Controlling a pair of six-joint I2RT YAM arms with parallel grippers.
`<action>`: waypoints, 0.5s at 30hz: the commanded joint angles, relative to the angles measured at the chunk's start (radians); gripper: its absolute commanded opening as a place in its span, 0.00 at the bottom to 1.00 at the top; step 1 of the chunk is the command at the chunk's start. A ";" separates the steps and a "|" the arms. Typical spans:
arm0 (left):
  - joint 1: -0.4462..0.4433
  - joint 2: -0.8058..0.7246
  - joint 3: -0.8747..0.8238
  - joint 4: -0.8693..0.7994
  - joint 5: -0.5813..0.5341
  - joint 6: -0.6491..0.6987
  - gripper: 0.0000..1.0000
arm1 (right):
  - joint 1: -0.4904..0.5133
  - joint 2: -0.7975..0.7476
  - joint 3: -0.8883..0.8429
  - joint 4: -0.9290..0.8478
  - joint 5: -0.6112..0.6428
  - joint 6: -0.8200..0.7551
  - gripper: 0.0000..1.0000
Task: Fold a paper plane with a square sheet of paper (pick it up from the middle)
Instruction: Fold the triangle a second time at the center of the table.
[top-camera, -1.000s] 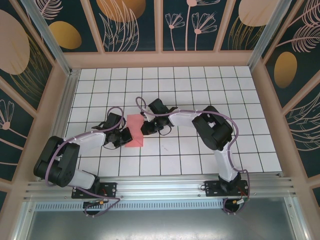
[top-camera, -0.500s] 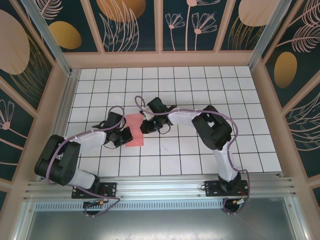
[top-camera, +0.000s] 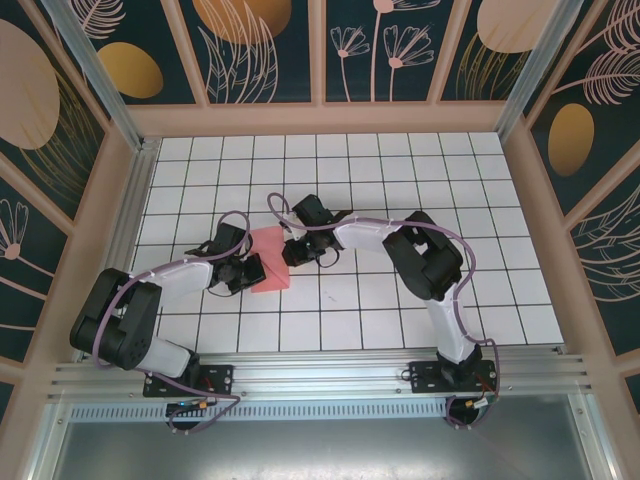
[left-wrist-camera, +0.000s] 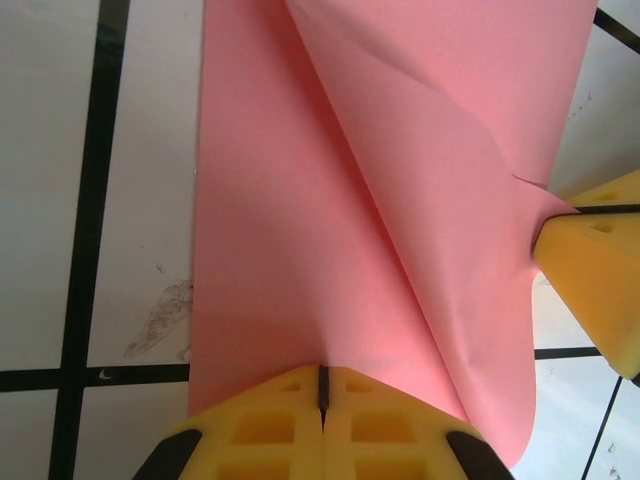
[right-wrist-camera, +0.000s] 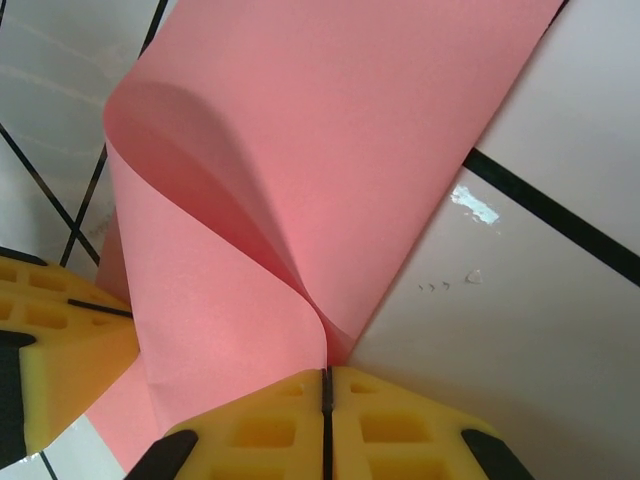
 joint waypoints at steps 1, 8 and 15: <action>-0.002 0.023 0.000 -0.059 -0.027 0.023 0.00 | 0.010 -0.007 0.025 -0.022 -0.017 -0.027 0.11; -0.001 0.032 0.001 -0.050 -0.024 0.021 0.00 | 0.010 -0.011 0.016 0.005 -0.067 -0.025 0.11; -0.001 0.034 0.002 -0.050 -0.020 0.025 0.00 | 0.010 0.006 0.023 0.006 -0.052 -0.020 0.11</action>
